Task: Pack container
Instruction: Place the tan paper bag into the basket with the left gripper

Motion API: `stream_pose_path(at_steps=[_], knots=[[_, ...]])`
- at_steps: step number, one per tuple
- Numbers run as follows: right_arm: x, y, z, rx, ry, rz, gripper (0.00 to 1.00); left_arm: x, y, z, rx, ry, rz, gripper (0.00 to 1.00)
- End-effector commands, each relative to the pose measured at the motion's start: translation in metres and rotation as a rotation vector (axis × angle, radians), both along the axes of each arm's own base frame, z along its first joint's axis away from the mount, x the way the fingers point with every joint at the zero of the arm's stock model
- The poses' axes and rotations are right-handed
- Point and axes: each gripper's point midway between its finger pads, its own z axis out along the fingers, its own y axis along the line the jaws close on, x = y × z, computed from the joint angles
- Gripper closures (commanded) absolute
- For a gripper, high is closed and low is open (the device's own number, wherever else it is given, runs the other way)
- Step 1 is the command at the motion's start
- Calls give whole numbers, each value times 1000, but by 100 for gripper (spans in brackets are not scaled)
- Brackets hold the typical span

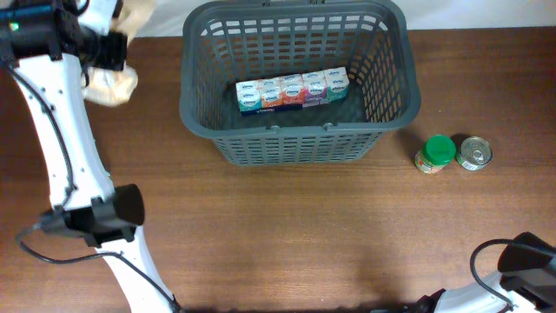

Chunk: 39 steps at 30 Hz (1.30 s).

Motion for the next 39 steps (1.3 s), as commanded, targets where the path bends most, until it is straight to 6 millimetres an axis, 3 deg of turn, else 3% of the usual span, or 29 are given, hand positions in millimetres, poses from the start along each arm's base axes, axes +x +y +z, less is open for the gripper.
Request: stream_pose_path(at_steps=[1, 3, 6, 7, 10, 13, 18, 19, 20, 21, 27, 28, 29, 30, 31, 35, 39], knots=[[-3, 1, 4, -8, -5, -5, 1, -19, -62, 91, 125, -276, -272, 98], [-3, 1, 4, -8, -5, -5, 1, -28, -107, 114, 207, -379, -498, 98], [-3, 1, 4, -8, -5, -5, 1, -42, -174, 125, 312, -476, -805, 98], [-3, 1, 4, -8, -5, -5, 1, -45, -208, 119, 347, -495, -922, 98], [-3, 1, 4, -8, -5, -5, 1, -45, -255, 99, 365, -489, -1060, 98], [-3, 1, 4, -8, -5, -5, 1, -39, -298, 60, 374, -436, -1190, 98], [-3, 1, 4, -8, -5, -5, 1, -27, -346, -17, 334, -293, -1295, 98], [-3, 1, 4, -8, -5, -5, 1, -25, -354, -37, 326, -254, -1313, 98], [-3, 1, 4, -8, -5, -5, 1, -25, -367, -69, 304, -185, -1334, 98], [-3, 1, 4, -8, -5, -5, 1, -25, -376, -91, 283, -134, -1336, 98], [-3, 1, 4, -8, -5, -5, 1, -28, -395, -155, 186, 40, -1260, 98], [-3, 1, 4, -8, -5, -5, 1, -29, -396, -163, 169, 66, -1238, 94], [-3, 1, 4, -8, -5, -5, 1, -29, -398, -169, 156, 85, -1219, 82], [-3, 1, 4, -8, -5, -5, 1, -30, -399, -174, 142, 102, -1198, 63], [-3, 1, 4, -8, -5, -5, 1, -30, -399, -178, 125, 122, -1170, 53], [-3, 1, 4, -8, -5, -5, 1, -30, -399, -176, 93, 140, -1112, 46], [-3, 1, 4, -8, -5, -5, 1, -16, -377, -142, 165, 78, -994, 39]])
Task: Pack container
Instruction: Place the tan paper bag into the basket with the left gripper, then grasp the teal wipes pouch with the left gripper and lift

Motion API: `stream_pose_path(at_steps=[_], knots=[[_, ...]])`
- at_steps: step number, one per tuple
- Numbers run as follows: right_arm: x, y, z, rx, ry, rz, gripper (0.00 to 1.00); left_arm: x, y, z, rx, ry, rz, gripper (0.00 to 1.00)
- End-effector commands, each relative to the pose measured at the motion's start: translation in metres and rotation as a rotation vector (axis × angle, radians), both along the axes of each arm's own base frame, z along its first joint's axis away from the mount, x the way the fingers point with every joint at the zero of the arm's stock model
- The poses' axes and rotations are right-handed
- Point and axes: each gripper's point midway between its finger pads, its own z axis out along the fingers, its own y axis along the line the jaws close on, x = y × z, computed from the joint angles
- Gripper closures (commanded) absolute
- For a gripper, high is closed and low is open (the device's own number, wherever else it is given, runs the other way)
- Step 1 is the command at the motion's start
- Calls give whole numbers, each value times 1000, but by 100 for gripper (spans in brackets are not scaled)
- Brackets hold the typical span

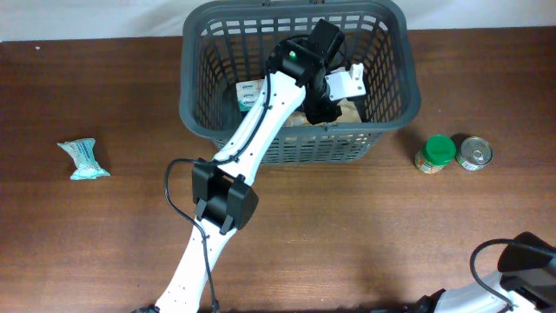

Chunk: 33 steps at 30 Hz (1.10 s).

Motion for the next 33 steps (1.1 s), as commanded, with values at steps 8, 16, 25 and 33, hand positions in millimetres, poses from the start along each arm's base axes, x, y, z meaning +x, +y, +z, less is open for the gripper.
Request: stream_pose_path(at_steps=[8, 16, 25, 33], knots=[[-3, 1, 4, -8, -5, -5, 1, 14, 105, 201, -94, -365, 419, 33], [-3, 1, 4, -8, -5, -5, 1, -28, 244, 311, -146, -544, 686, 37], [-3, 1, 4, -8, -5, -5, 1, -56, 453, 241, -61, -327, 1337, 24], [-3, 1, 4, -8, -5, -5, 1, -59, 517, 66, -29, 153, 1542, 21]])
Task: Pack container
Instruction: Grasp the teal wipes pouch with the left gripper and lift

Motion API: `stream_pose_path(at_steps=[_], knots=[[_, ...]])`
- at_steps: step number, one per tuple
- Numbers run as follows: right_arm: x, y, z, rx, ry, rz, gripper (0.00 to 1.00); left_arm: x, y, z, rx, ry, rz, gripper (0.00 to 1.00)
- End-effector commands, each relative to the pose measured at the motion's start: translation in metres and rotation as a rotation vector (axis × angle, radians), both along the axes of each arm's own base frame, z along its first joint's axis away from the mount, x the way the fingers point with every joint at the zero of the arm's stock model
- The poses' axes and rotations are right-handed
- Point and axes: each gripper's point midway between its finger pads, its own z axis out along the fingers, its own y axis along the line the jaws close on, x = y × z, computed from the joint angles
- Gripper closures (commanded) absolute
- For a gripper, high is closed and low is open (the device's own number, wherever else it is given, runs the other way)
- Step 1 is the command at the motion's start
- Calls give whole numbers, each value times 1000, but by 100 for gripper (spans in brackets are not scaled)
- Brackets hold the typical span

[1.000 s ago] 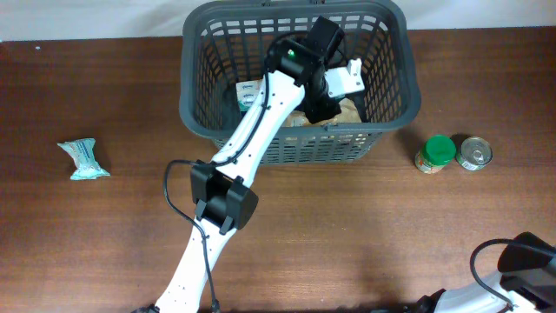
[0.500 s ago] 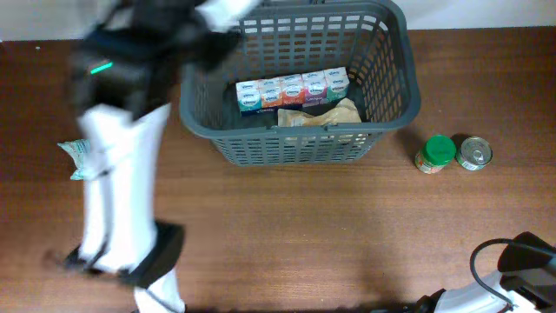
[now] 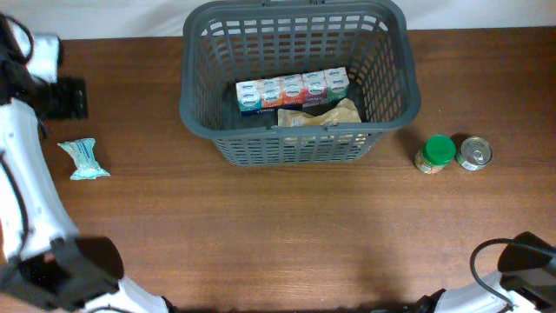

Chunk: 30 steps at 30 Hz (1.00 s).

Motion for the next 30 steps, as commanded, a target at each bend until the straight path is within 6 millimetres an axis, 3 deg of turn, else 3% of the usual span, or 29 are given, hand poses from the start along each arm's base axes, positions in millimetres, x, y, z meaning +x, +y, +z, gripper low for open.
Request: stream_pose_path(at_steps=[1, 2, 7, 10, 11, 23, 30], knots=[[-3, 1, 4, -8, -5, -6, 1, -5, 12, -69, -143, 130, 76, 14], [-3, 1, 4, -7, -5, -6, 1, -5, 16, -81, -156, 154, 87, 7], [-3, 1, 4, -8, -5, -6, 1, 6, 38, -129, -211, 193, 186, 7], [-3, 1, 4, -7, -5, -6, 1, 8, 48, -152, -226, 210, 215, 11], [-3, 1, 4, -8, -5, -6, 1, 9, 50, -158, -229, 217, 219, 19], [-3, 1, 4, -7, -5, -6, 1, 2, 57, -210, -237, 320, 259, 22], [-3, 1, 4, -8, -5, -6, 1, -7, 64, -230, -199, 389, 282, 32]])
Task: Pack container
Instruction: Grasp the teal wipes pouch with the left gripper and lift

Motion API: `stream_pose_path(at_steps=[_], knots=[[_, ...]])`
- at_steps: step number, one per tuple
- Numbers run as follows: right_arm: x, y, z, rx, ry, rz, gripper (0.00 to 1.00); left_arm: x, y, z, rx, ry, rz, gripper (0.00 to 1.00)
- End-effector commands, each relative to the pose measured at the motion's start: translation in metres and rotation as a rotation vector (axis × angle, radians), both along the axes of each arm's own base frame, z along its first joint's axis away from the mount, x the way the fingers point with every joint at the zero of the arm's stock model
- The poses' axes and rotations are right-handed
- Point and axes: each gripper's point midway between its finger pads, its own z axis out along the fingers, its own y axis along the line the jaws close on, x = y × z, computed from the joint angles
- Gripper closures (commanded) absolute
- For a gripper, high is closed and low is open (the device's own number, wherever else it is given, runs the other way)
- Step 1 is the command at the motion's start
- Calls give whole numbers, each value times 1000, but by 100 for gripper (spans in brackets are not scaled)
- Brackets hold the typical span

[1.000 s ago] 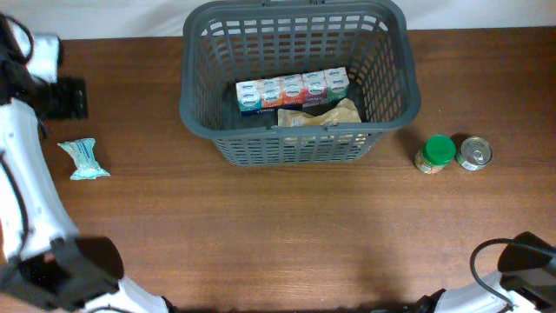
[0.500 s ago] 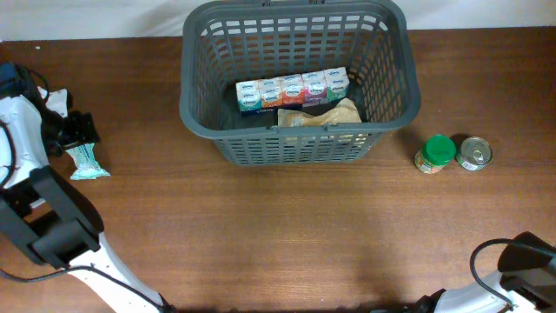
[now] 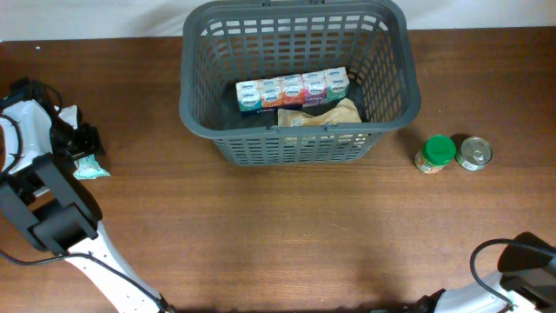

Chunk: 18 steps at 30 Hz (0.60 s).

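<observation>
A grey plastic basket (image 3: 198, 104) stands at the back middle of the table. Inside it lie a row of small colourful cartons (image 3: 294, 89) and a tan crumpled bag (image 3: 323, 115) in front of them. At the left edge a teal packet (image 3: 92, 169) lies on the table. My left gripper (image 3: 81, 146) sits low over the packet's upper end, covering part of it, its fingers apparently apart. Only the base of the right arm (image 3: 521, 261) shows at the bottom right; its gripper is out of view.
A jar with a green lid (image 3: 437, 152) and a silver tin can (image 3: 474, 153) stand side by side to the right of the basket. The wooden table's (image 3: 287, 235) far edge runs just behind the basket.
My left gripper was above and left of the teal packet, near the table's far left; now it is down at the packet's upper end. The packet and basket contents have not moved.
My left gripper first held the tan bag at the far left, hiding the teal packet. Then it was inside the basket with the bag. Then the bag lay in the basket and the gripper was back at the left, and now it is on the teal packet.
</observation>
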Motion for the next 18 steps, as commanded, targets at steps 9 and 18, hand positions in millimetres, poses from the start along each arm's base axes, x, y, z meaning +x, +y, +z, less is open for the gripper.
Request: stream_pose_path(at_steps=[9, 18], knots=[[-3, 1, 4, -8, -5, -5, 1, -10, 8, -22, 26, 74, 17, 50], [-3, 1, 4, -8, -5, -5, 1, -11, -1, -12, -25, 75, 21, 98]])
